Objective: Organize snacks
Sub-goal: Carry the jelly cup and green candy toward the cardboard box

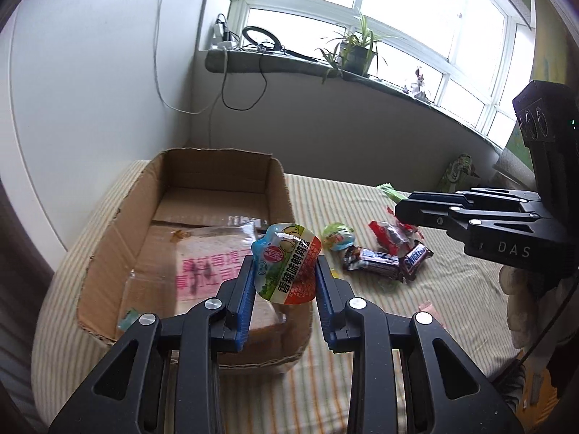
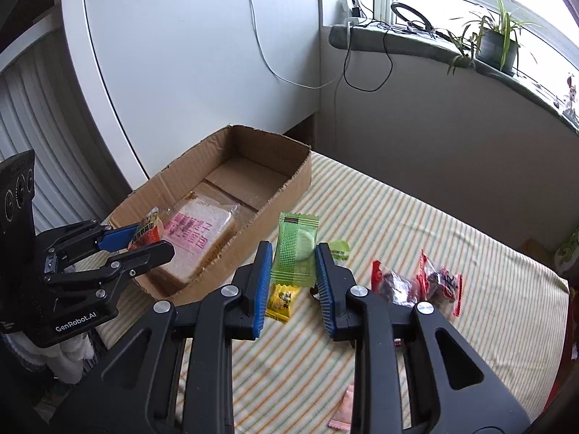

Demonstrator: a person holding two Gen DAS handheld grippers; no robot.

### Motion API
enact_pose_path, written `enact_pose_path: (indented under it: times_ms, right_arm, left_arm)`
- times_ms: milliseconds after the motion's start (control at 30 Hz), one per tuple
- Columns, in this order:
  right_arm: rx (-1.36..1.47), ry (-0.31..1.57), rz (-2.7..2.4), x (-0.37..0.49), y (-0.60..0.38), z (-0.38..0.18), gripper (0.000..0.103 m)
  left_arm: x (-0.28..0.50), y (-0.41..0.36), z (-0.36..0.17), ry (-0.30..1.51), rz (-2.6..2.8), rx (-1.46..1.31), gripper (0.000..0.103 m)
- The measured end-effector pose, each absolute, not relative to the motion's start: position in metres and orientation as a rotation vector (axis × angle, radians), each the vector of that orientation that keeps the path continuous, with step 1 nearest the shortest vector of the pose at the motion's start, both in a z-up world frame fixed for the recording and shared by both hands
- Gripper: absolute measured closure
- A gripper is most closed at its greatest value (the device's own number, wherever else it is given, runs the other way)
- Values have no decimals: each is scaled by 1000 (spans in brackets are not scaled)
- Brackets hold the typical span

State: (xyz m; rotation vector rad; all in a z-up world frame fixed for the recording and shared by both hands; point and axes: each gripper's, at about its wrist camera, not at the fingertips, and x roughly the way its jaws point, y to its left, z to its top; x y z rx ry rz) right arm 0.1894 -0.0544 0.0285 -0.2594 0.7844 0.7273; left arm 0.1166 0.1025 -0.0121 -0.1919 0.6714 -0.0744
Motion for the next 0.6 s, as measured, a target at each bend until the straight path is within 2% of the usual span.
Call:
enact_pose_path:
  times_ms: [600]
  right_arm:
    - [-294, 831, 774, 225, 20, 6, 78]
  left_arm:
    - [111, 162, -25, 673, 21, -254, 74]
